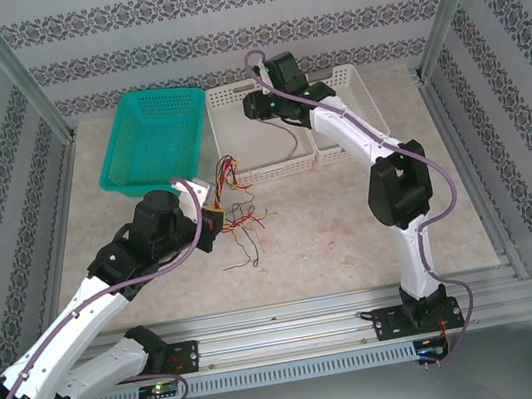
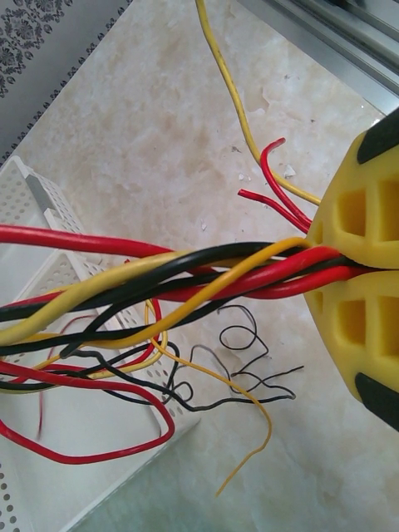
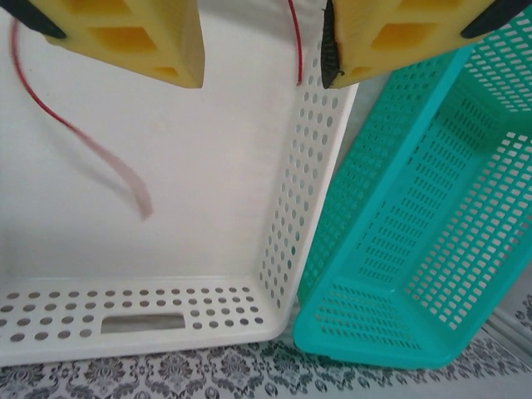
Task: Untangle the cables
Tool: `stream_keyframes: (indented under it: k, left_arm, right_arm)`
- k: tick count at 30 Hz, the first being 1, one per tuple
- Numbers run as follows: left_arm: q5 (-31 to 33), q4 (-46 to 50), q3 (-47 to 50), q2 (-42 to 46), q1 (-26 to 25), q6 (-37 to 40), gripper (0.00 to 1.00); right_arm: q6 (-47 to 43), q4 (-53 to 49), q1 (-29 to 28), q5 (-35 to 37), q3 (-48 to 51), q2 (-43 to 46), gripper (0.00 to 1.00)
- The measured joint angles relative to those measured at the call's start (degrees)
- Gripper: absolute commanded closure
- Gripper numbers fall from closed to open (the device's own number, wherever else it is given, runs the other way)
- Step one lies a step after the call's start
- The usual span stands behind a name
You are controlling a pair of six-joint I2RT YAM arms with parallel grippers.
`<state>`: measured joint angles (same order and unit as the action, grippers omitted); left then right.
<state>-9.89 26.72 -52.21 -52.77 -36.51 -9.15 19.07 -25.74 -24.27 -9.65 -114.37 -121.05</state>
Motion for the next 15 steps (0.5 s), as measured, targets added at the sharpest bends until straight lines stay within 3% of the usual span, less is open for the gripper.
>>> stream_keyframes:
  k: [7, 15]
  left_arm:
    - [-0.57, -0.13, 0.0, -0.66, -0.37, 0.02, 1.0]
    - [-2.12, -0.15, 0.0, -2.16, -1.05, 0.15, 1.0]
  right_arm:
    - [0.48, 0.09, -0.48, -1.55, 7.5, 6.4, 0.53]
    - [3.23, 9.75, -6.8, -9.18, 34.38, 34.84, 0.48]
